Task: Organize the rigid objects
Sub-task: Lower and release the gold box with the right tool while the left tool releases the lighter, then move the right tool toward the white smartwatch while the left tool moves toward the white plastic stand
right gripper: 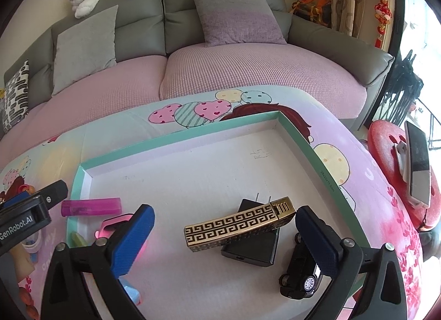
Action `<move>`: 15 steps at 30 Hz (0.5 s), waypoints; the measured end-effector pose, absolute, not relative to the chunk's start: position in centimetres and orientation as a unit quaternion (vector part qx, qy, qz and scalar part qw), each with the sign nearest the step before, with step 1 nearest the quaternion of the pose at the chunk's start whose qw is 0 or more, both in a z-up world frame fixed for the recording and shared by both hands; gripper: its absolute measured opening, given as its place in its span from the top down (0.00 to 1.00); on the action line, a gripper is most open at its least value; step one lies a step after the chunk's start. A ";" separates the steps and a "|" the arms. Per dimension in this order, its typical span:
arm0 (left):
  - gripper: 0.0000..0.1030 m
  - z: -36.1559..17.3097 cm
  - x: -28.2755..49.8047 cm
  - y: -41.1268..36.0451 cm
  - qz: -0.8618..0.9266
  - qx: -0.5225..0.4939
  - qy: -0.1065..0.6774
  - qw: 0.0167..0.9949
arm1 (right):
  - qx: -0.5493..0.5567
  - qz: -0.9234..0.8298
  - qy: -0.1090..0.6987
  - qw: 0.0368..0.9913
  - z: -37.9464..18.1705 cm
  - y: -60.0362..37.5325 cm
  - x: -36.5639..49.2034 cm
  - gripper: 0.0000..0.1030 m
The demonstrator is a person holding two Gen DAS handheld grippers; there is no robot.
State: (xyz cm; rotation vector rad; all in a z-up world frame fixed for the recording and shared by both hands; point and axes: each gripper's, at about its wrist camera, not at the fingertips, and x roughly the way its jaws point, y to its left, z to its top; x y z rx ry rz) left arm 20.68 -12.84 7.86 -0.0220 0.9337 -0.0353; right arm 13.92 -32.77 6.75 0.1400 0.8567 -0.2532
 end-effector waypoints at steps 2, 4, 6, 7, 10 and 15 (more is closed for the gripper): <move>0.09 8.4 20.4 -11.5 0.003 -0.013 0.445 0.896 | 0.066 -0.114 0.406 0.904 7.2 -32.1 13.9 0.00; 0.09 8.8 19.9 -10.0 0.024 -0.015 0.439 0.898 | 0.059 -0.104 0.402 0.908 7.4 -31.2 13.9 0.00; 0.09 9.1 19.5 -8.4 0.044 -0.018 0.435 0.899 | 0.049 -0.095 0.401 0.910 7.6 -30.3 14.0 0.00; 0.09 9.2 19.2 -7.6 0.052 -0.021 0.434 0.899 | 0.045 -0.090 0.401 0.911 7.7 -29.8 14.1 0.00; 0.09 9.3 18.4 -5.2 0.081 -0.035 0.433 0.897 | 0.038 -0.069 0.398 0.914 8.0 -28.1 14.2 0.00; 0.09 9.4 17.2 -1.4 0.121 -0.059 0.429 0.893 | 0.018 -0.030 0.388 0.921 8.4 -24.7 14.3 0.00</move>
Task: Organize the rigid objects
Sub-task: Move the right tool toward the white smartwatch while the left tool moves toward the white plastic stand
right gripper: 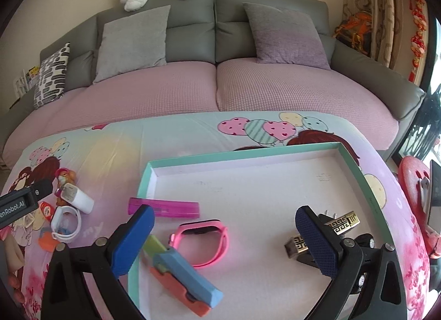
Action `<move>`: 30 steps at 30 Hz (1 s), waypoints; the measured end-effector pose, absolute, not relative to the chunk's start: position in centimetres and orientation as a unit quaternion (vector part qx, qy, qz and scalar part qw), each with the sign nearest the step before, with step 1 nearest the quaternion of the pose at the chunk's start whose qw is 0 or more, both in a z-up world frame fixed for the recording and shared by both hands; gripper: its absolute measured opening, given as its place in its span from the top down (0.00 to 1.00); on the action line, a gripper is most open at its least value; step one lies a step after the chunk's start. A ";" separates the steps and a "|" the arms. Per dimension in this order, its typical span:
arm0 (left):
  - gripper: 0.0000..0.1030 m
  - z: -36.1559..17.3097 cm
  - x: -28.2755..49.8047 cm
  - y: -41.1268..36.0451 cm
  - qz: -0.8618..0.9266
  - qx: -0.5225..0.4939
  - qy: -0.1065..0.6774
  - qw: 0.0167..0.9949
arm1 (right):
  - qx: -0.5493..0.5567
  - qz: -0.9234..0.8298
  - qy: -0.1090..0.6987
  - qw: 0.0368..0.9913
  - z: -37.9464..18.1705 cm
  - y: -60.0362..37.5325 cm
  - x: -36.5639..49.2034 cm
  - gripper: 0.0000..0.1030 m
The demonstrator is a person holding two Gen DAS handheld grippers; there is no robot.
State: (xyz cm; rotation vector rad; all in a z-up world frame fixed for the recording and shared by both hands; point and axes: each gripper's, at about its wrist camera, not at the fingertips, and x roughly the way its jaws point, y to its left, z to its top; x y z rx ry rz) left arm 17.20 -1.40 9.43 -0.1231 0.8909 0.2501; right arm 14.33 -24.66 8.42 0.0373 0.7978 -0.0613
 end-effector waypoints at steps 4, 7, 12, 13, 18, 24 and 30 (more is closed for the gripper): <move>0.09 9.4 16.3 0.8 0.143 -0.074 0.424 0.891 | 0.003 -0.007 0.385 0.923 8.4 -22.2 14.5 0.00; 0.09 9.1 15.5 2.4 0.158 -0.086 0.426 0.887 | -0.002 0.012 0.388 0.922 8.1 -20.5 14.5 0.00; 0.09 9.0 14.1 5.4 0.190 -0.104 0.422 0.880 | -0.003 0.043 0.390 0.920 7.8 -17.7 14.6 0.00; 0.09 8.9 13.8 6.0 0.196 -0.108 0.421 0.879 | -0.004 0.050 0.389 0.920 7.8 -17.1 14.5 0.00; 0.09 8.4 12.7 8.9 0.212 -0.130 0.423 0.871 | -0.003 0.091 0.392 0.916 7.3 -13.9 14.2 0.00; 0.09 7.6 11.5 12.1 0.236 -0.162 0.424 0.859 | -0.018 0.124 0.395 0.910 6.5 -10.4 14.0 0.00; 0.09 6.7 11.3 13.8 0.237 -0.178 0.430 0.853 | 0.003 0.156 0.404 0.901 5.8 -8.3 14.3 0.00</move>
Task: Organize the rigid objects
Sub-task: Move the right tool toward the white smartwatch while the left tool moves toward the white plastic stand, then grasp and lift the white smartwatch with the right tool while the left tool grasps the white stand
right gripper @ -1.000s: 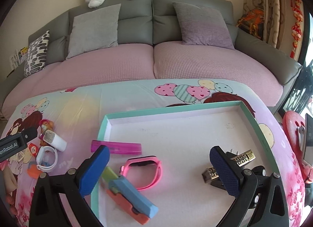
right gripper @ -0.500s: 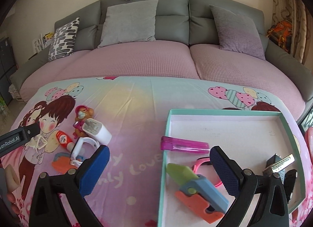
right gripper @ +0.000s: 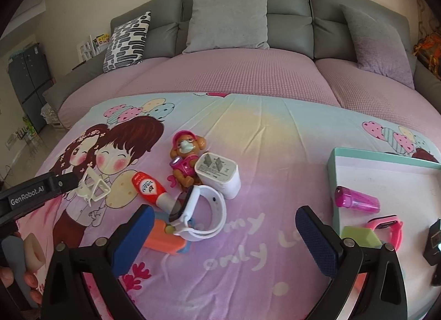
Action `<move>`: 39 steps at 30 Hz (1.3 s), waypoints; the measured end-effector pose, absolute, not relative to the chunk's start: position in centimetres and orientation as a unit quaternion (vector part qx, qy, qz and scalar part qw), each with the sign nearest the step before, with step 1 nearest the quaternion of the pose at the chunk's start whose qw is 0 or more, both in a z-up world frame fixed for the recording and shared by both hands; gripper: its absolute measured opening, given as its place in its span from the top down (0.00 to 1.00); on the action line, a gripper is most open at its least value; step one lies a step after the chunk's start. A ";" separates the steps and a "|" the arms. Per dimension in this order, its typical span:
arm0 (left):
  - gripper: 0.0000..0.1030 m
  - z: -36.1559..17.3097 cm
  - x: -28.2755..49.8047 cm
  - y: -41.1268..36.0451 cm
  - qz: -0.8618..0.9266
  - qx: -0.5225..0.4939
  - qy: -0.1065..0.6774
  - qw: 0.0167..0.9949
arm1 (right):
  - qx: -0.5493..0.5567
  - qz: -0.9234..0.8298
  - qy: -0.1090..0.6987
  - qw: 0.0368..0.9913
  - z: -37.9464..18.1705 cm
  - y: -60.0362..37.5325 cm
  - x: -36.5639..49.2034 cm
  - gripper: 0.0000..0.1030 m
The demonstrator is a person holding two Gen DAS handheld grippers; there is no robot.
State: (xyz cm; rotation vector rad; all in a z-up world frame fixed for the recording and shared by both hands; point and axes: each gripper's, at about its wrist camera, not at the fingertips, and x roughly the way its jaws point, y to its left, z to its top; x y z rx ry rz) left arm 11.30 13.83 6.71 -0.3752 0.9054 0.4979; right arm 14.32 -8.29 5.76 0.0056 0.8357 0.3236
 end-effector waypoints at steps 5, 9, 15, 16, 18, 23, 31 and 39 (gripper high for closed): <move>0.09 5.4 12.0 14.5 0.221 -0.195 0.438 0.849 | 0.024 0.170 0.416 0.893 4.5 -7.6 15.0 0.00; 0.09 4.3 12.7 14.7 0.211 -0.208 0.447 0.844 | 0.045 0.174 0.432 0.884 3.5 -7.5 15.7 0.00; 0.09 3.6 13.4 14.5 0.191 -0.194 0.435 0.858 | 0.083 0.174 0.447 0.874 2.4 -7.9 16.3 0.00; 0.09 3.4 13.6 14.3 0.188 -0.190 0.434 0.860 | 0.090 0.175 0.448 0.872 2.4 -7.9 16.4 0.00; 0.09 3.1 13.9 14.2 0.186 -0.184 0.437 0.860 | 0.101 0.178 0.449 0.870 2.2 -8.0 16.5 0.05; 0.09 2.1 14.2 14.6 0.183 -0.200 0.430 0.861 | 0.119 0.181 0.454 0.864 2.0 -8.2 16.7 0.17; 0.11 1.8 14.2 15.0 0.180 -0.212 0.417 0.865 | 0.146 0.195 0.461 0.853 1.8 -8.4 16.8 0.44; 0.43 1.6 14.3 15.0 0.184 -0.209 0.409 0.869 | 0.148 0.198 0.463 0.851 1.8 -8.3 16.8 0.45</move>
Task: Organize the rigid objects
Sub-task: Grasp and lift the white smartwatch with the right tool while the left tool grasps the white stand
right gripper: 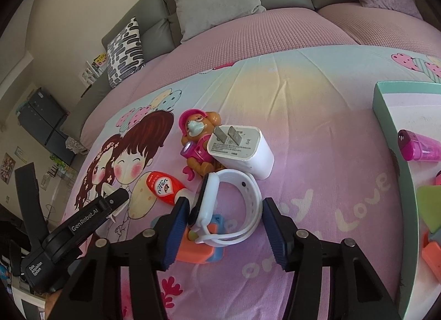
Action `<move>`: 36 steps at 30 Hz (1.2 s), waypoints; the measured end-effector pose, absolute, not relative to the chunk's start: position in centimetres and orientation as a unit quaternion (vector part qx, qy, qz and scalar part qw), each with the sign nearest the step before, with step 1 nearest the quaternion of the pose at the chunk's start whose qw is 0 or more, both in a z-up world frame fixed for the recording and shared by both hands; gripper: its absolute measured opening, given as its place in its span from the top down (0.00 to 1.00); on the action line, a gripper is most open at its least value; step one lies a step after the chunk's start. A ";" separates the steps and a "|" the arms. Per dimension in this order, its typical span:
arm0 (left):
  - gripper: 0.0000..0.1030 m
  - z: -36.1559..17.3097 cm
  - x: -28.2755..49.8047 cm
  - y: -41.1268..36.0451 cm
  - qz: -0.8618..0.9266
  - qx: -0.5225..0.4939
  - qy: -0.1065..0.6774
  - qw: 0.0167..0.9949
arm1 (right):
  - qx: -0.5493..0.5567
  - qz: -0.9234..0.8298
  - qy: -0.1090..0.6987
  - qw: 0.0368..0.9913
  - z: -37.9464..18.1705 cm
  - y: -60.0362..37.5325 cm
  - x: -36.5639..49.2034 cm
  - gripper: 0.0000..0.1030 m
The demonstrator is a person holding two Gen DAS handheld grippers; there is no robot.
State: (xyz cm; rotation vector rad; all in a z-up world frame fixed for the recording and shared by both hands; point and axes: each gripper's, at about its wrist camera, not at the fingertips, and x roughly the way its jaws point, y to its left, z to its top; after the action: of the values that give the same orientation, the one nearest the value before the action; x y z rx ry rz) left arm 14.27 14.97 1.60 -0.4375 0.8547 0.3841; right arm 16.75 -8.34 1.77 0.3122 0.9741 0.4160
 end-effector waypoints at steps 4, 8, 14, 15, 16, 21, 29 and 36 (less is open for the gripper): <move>0.44 1.7 14.2 14.9 0.177 -0.213 0.406 0.871 | 0.147 0.197 0.463 0.852 1.8 -8.4 16.7 0.45; 0.44 2.6 14.0 14.6 0.167 -0.215 0.398 0.876 | 0.145 0.194 0.460 0.854 2.1 -8.4 16.7 0.45; 0.44 5.6 13.2 13.9 0.157 -0.209 0.365 0.893 | 0.155 0.193 0.439 0.864 3.6 -9.3 16.3 0.46; 0.44 6.1 13.0 13.8 0.154 -0.209 0.359 0.896 | 0.157 0.192 0.436 0.865 3.9 -9.5 16.3 0.46; 0.44 6.7 12.8 13.6 0.152 -0.210 0.353 0.899 | 0.159 0.191 0.432 0.867 4.2 -9.7 16.2 0.46; 0.44 8.5 12.8 12.4 0.135 -0.201 0.338 0.910 | 0.163 0.192 0.412 0.876 5.8 -10.7 15.7 0.46; 0.44 10.3 12.8 10.5 0.115 -0.187 0.326 0.920 | 0.171 0.184 0.384 0.889 7.9 -12.5 15.2 0.46; 0.44 11.2 13.5 7.2 0.078 -0.166 0.329 0.927 | 0.182 0.154 0.371 0.897 9.1 -15.5 14.6 0.46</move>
State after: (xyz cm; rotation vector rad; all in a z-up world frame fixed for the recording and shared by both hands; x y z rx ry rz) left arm 13.54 7.22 11.20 -0.3404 0.6737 0.1602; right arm 14.64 -15.50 9.06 0.3774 0.7680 0.3198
